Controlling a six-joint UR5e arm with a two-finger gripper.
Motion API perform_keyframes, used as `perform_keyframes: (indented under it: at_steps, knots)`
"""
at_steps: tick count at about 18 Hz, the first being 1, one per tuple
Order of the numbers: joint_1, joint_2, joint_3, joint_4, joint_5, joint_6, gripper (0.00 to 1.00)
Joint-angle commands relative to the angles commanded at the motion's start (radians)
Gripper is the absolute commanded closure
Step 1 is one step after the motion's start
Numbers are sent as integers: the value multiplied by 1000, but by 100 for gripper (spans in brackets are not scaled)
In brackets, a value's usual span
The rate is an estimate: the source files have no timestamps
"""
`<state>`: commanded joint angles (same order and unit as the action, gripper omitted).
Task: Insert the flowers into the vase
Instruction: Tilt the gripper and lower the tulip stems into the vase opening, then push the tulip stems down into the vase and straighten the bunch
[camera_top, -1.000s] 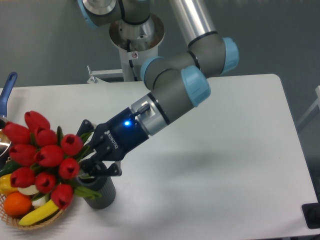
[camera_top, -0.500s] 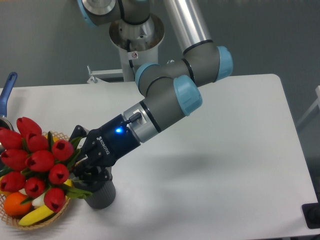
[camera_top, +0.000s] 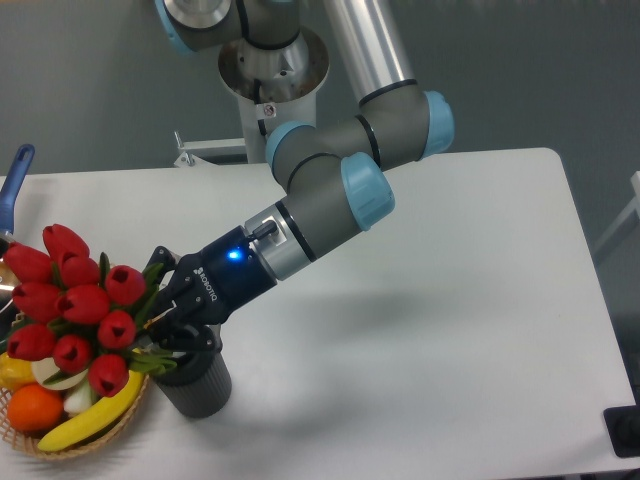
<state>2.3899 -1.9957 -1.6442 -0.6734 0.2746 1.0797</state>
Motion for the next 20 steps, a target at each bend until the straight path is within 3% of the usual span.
perform_keyframes:
  at_steps: [5, 17, 20]
  knots:
    - [12, 8, -98, 0, 6, 109, 93]
    - [26, -51, -111, 0, 29, 160, 79]
    - [26, -49, -121, 0, 34, 160, 71]
